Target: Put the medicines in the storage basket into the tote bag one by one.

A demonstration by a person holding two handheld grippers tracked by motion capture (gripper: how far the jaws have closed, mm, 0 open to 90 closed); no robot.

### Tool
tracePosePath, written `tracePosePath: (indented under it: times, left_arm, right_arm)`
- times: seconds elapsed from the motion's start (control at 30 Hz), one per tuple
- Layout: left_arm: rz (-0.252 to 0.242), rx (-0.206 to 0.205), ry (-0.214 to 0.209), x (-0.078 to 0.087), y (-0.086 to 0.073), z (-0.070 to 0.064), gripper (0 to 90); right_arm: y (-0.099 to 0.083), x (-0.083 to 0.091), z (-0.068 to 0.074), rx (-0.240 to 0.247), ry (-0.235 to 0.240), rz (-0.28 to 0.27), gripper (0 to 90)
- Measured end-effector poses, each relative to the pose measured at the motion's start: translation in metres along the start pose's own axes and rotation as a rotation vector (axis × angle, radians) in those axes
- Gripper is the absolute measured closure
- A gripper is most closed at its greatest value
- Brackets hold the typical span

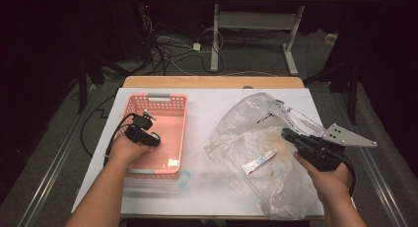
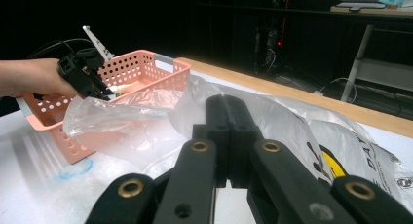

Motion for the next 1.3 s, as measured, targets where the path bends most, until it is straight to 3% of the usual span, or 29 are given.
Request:
tracePosePath:
  times: [0.6, 0.93, 1.3]
  left_arm:
    - [-0.005, -0.03, 0.022, 0.002, 0.0, -0.002, 53.9]
    - [-0.062, -0.041, 0.001, 0.012, 0.003, -0.006, 54.0]
    - [-0.132, -0.091, -0.025, 0.028, 0.007, -0.023, 53.9]
  right_arm:
    - [0.001, 0.0, 0.0, -0.002, -0.001, 0.004, 90.0]
    - [0.001, 0.0, -0.001, -0.002, 0.001, 0.002, 90.0]
    - [0.0, -0.001, 0.0, 0.001, 0.0, 0.003, 90.0]
Point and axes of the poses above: each handheld gripper's, and its own axes: x roughly backward along the jaws, y roughly out of its top, z roughly to its left, the point moved 5 cm from there along -x, roughly forward along the jaws, and after that the axes turned 11 degrees about -z, right-handed, at the moved point
